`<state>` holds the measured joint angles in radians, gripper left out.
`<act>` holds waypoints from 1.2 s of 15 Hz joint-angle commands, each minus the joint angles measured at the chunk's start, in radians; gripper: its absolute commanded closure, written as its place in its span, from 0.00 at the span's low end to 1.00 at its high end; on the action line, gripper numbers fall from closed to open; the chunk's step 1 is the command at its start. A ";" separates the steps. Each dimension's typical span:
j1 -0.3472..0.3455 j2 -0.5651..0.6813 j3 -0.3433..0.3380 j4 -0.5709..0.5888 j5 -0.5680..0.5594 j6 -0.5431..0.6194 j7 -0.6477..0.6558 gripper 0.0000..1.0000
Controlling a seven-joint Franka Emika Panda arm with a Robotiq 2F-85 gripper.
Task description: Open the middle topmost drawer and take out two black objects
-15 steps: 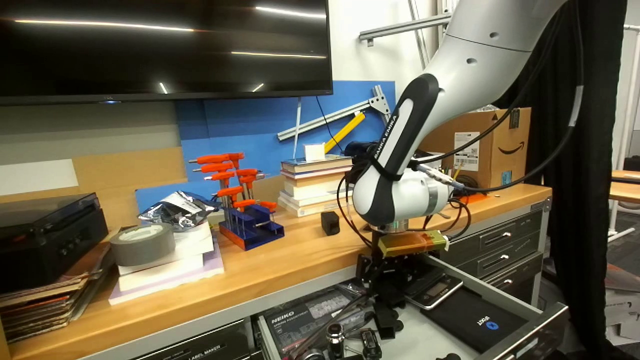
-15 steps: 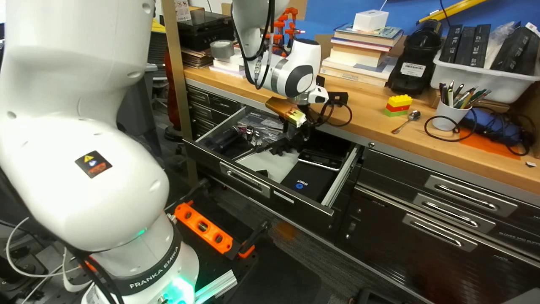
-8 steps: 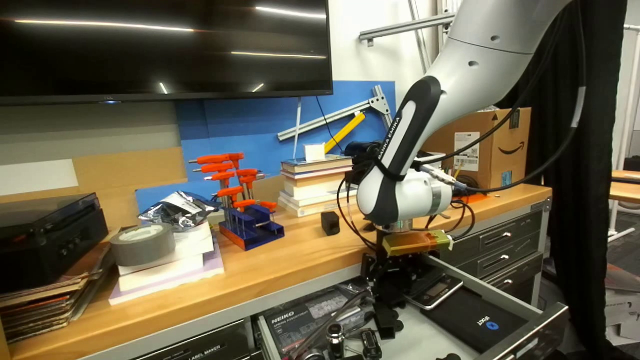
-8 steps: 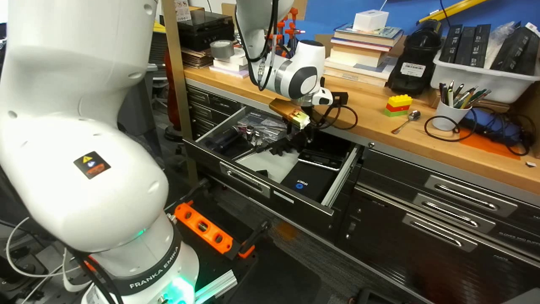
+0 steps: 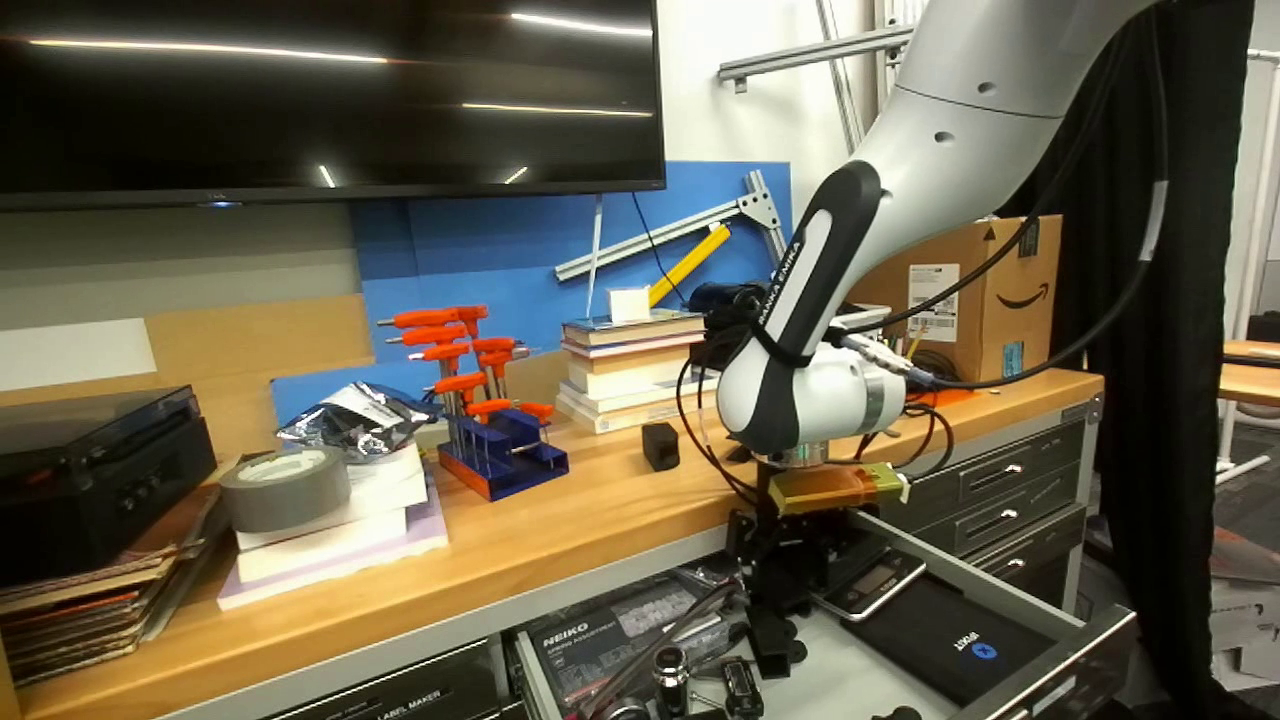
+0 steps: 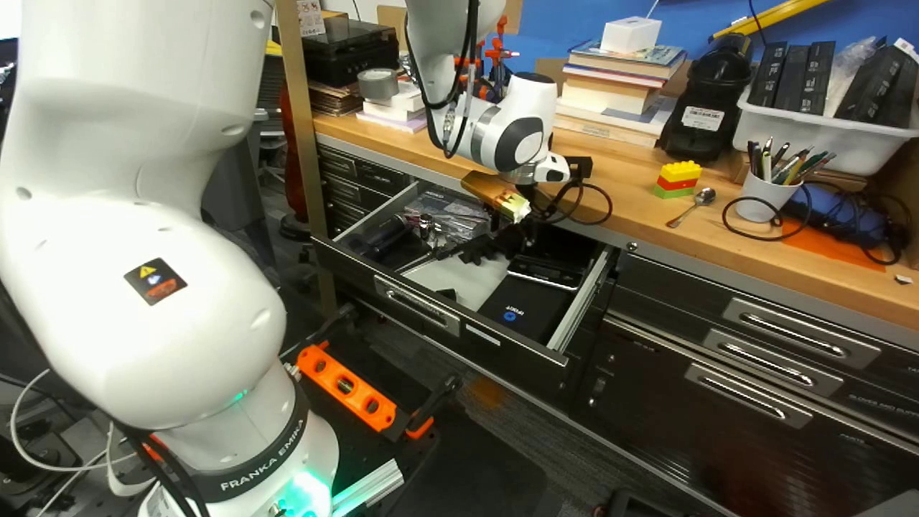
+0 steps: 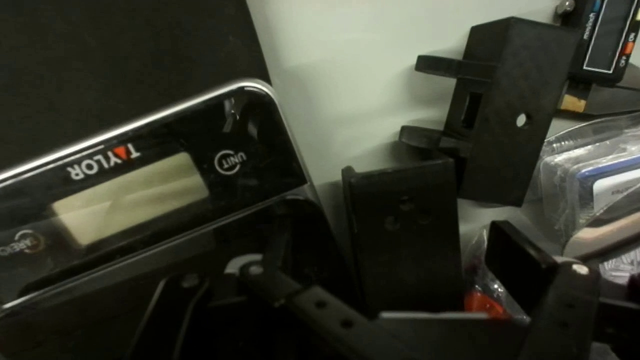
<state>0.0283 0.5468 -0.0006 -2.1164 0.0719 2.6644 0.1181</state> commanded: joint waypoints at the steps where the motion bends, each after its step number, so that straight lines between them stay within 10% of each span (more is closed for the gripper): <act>1: -0.018 0.029 0.018 0.036 0.012 0.000 -0.034 0.00; 18: -0.097 0.089 0.124 0.101 0.103 -0.056 -0.165 0.00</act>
<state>-0.0550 0.5999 0.0969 -2.0553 0.1408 2.6268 -0.0103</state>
